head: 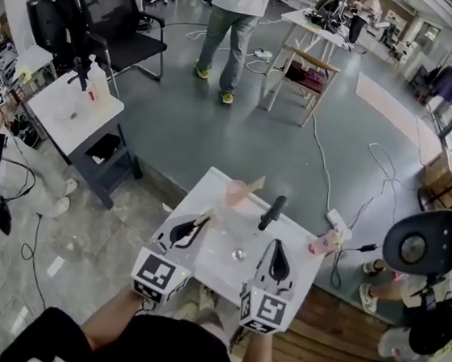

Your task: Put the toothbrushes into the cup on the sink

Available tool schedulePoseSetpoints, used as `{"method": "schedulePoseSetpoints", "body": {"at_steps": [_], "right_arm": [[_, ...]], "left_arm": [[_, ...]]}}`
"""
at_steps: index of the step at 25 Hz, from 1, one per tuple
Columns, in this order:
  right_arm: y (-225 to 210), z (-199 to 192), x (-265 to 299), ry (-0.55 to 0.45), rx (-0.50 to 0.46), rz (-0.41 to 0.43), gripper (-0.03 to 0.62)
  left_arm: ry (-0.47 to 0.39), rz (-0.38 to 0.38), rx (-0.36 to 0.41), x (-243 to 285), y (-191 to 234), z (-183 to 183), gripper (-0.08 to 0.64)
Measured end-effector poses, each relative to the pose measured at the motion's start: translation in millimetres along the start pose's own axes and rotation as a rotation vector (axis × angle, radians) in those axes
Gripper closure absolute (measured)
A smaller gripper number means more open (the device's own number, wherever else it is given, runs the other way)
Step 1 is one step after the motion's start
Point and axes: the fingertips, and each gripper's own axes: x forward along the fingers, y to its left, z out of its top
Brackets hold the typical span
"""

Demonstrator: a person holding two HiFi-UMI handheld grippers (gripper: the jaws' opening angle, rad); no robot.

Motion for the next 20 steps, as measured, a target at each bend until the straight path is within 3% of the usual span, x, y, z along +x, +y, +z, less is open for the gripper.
{"method": "schedulePoseSetpoints", "body": {"at_steps": [20], "right_arm": [[-33, -38, 83, 0.078, 0.041, 0.036, 0.594]], "left_arm": [[0.044, 0.028, -0.026, 110, 33, -15, 0.554]]}}
